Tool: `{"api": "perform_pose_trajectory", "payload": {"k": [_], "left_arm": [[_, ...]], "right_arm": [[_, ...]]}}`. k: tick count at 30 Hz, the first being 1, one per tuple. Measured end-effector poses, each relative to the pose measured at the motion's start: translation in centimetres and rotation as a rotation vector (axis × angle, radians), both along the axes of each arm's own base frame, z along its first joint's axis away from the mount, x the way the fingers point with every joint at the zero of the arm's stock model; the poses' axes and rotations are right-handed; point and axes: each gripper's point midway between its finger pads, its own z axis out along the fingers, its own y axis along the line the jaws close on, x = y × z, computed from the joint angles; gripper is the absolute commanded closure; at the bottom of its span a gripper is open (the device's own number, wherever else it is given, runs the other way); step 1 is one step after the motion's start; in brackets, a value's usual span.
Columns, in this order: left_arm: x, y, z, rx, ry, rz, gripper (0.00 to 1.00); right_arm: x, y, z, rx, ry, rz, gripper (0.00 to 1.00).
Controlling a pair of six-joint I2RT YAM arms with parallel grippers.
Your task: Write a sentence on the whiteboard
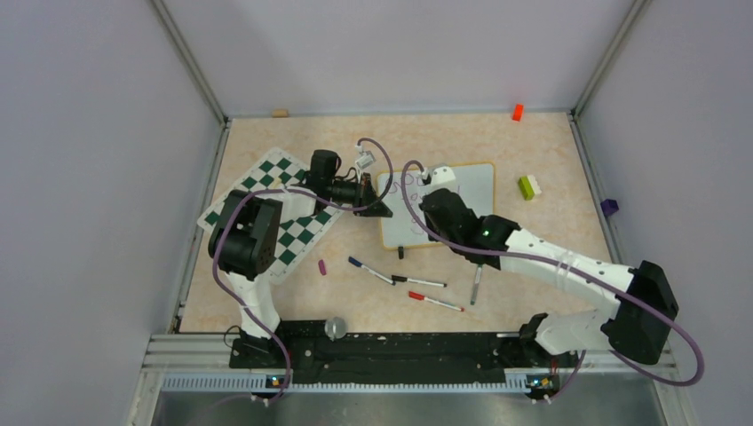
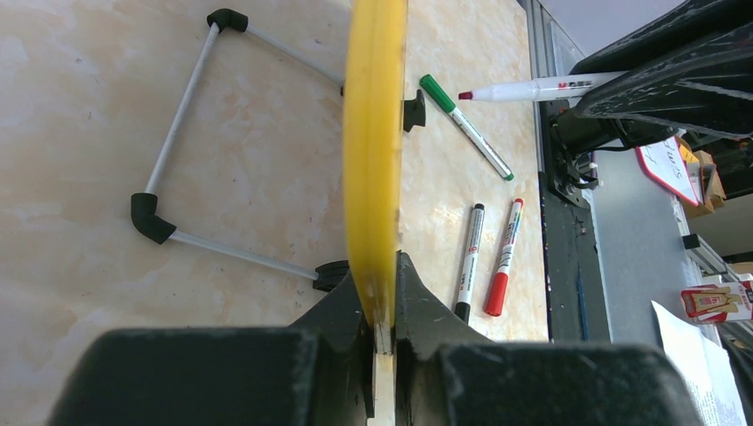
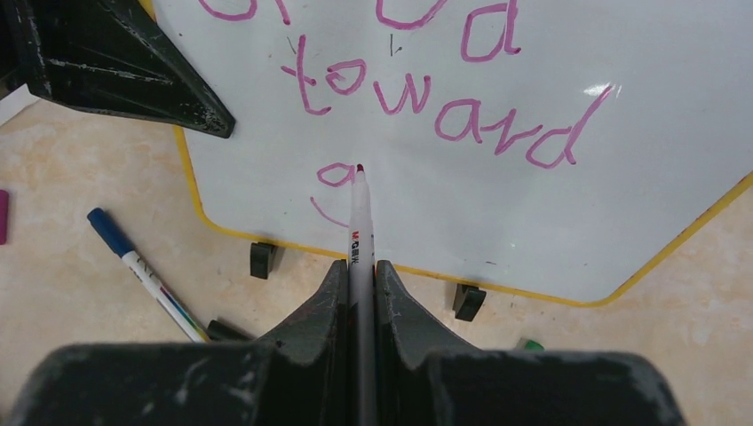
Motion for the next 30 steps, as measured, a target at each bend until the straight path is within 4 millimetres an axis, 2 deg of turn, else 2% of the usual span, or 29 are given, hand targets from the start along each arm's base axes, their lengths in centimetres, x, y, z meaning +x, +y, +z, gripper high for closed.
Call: {"api": "perform_pose_trajectory", "payload": {"k": [11,23,30], "left_arm": [[0.0,0.0,0.0,0.000,0.000,0.000,1.00],[0.0,0.0,0.0,0.000,0.000,0.000,1.00],[0.0,0.0,0.0,0.000,0.000,0.000,1.00]], "right_arm": [[-0.3,-0.6,-2.0,-0.049,0.006,0.026,1.00],[-0.3,-0.4,-1.8,-0.040,-0.014,0.046,1.00],[-0.1,-0.1,-2.8,-0.060,0.007,0.054,1.00]]}}
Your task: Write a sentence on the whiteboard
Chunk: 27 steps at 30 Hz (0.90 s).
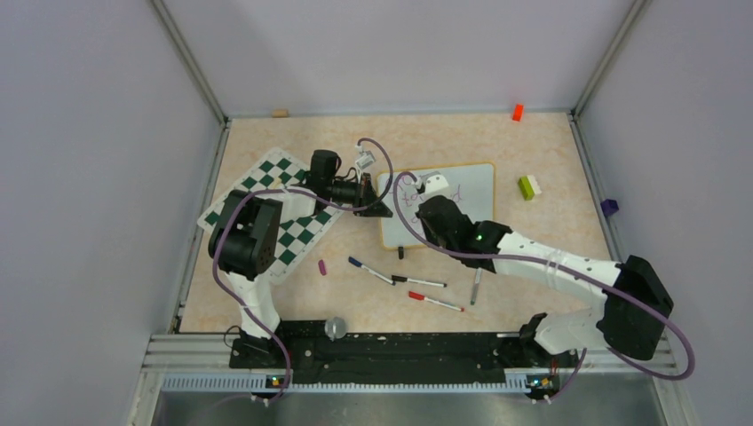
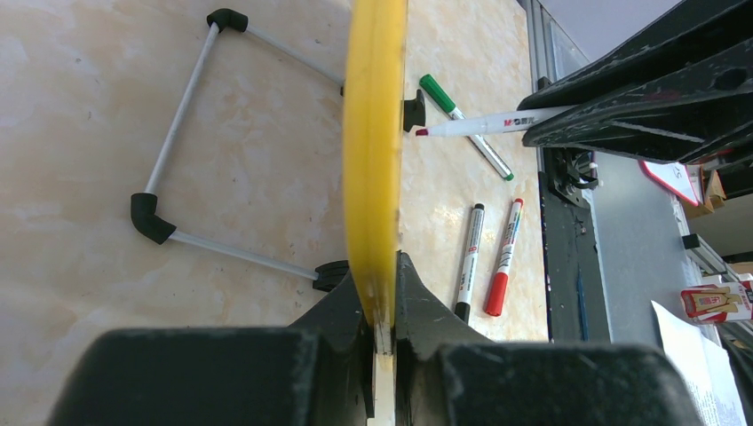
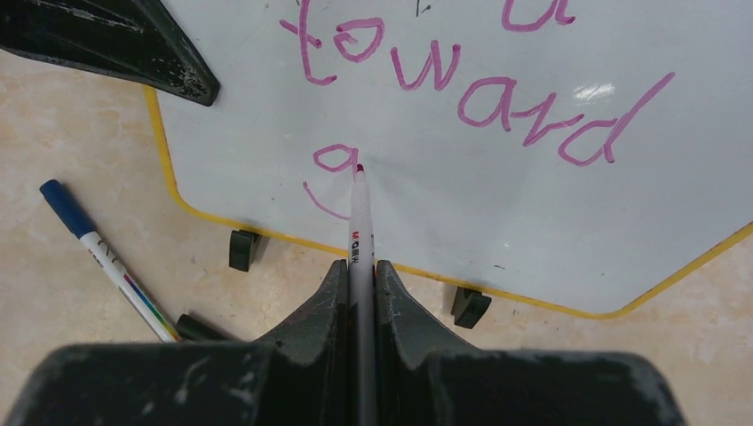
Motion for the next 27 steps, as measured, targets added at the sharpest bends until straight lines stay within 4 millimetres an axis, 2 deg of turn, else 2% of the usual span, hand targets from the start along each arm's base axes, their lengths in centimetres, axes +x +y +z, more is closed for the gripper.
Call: {"api": "perform_pose_trajectory", "payload": {"k": [6,27], "left_arm": [[0.00,0.00,0.00,0.000,0.000,0.000,1.00],[0.03,0.01,-0.03,0.002,0.001,0.003,1.00]], "right_arm": [[0.03,0.03,-0.93,-0.023,0.018,0.000,1.00],[0.84,0.11,-0.82,-0.049,0.000,-0.021,1.00]]}}
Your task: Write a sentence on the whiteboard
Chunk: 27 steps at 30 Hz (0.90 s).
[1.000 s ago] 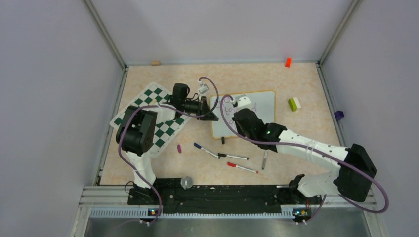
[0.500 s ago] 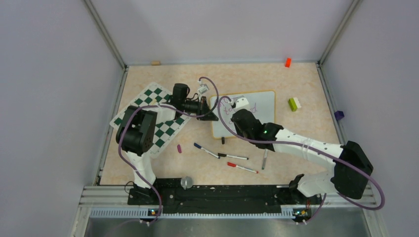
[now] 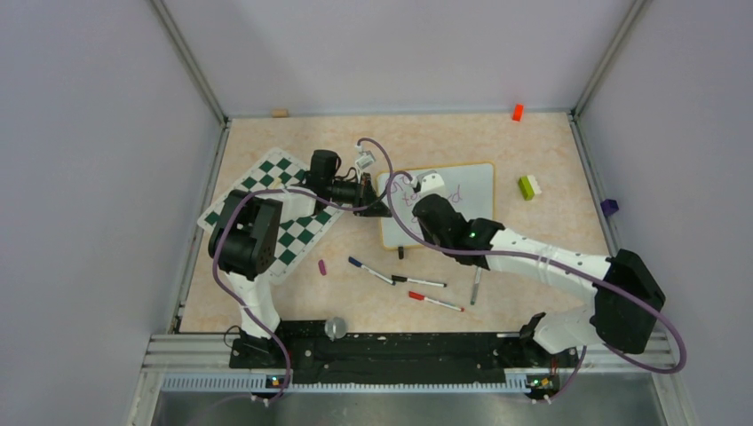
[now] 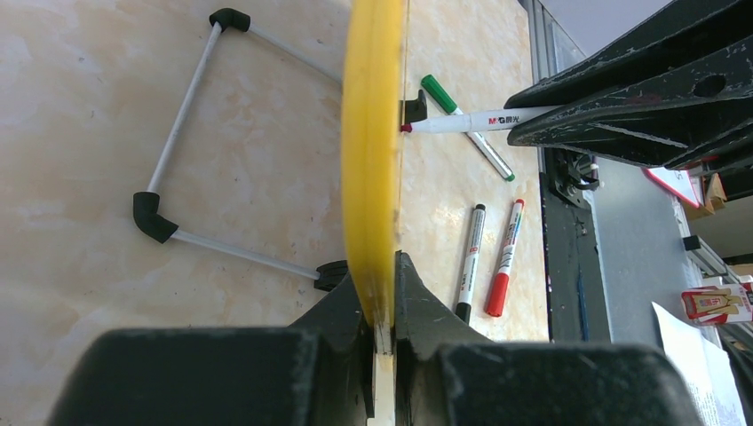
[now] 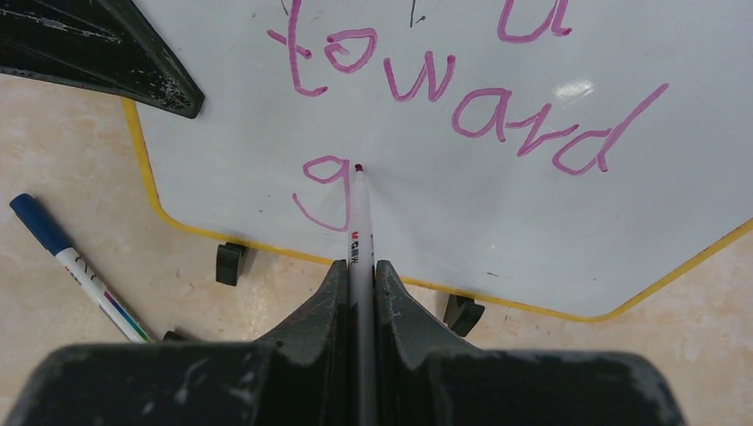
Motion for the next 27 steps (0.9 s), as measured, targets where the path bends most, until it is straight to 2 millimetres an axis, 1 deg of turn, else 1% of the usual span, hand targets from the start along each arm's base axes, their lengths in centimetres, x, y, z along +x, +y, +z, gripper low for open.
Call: {"api": "perform_pose_trajectory", "payload": {"k": [11,16,27], "left_arm": [[0.02,0.00,0.01,0.000,0.000,0.000,1.00],[0.01,0.00,0.01,0.000,0.000,0.000,1.00],[0.01,0.00,0.01,0.000,0.000,0.000,1.00]], "right_arm": [[0.22,-0.19,0.18,-0.020,-0.007,-0.015,1.00],[0.56,-0.34,0.68,-0.033,-0.022,-0.026,1.00],[0.51,-0.35,0.64,-0.032,-0.019,-0.027,1.00]]}}
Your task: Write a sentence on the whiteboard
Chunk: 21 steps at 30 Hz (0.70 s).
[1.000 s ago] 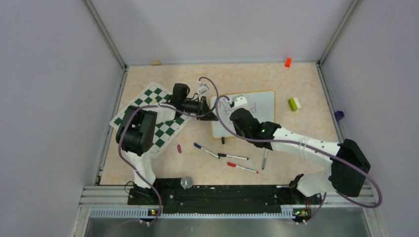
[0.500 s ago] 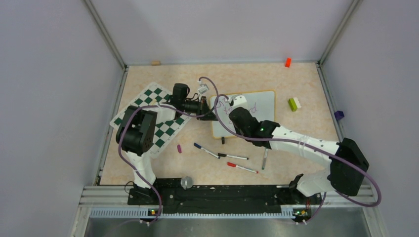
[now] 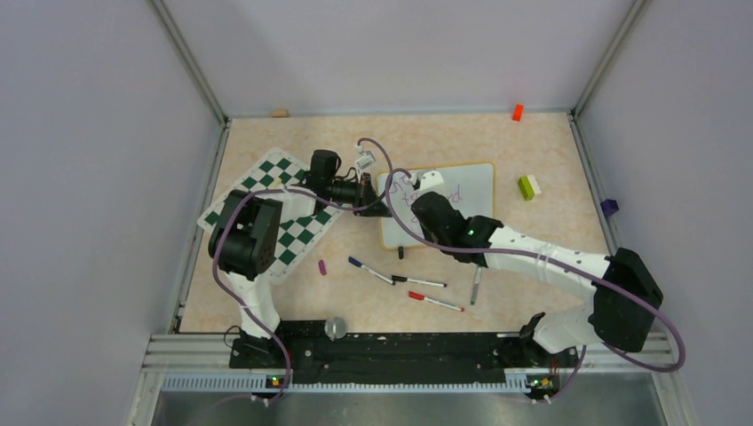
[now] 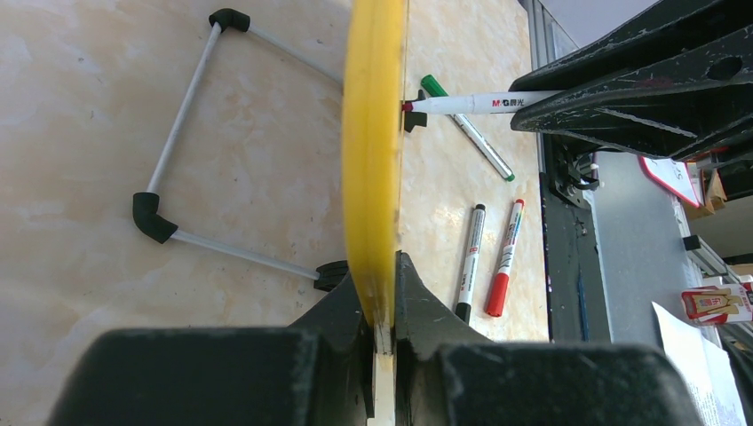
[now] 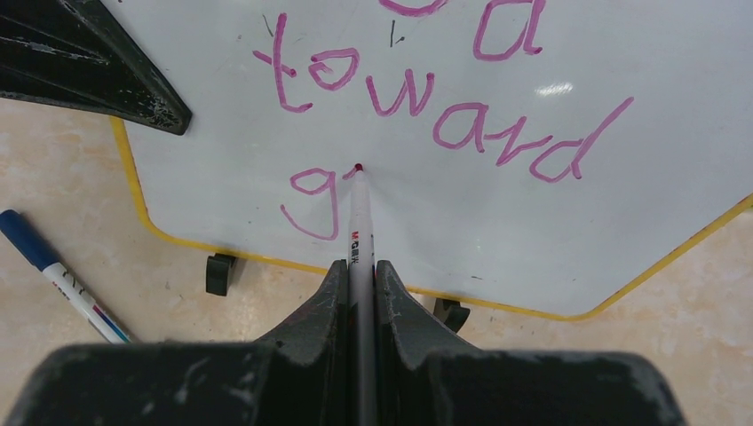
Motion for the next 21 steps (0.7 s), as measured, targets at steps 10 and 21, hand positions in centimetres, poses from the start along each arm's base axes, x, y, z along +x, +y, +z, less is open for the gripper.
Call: {"api": "perform_pose_trajectory", "payload": {"k": [10,21], "left_arm": [[0.0,0.0,0.0,0.000,0.001,0.000,1.00],[0.0,0.0,0.0,0.000,0.001,0.000,1.00]], "right_arm": [[-0.7,-0.5,-1.0,0.002,0.030,-0.001,1.00],[-0.9,-0.5,-1.2,0.004,0.040,0.000,1.00]]}}
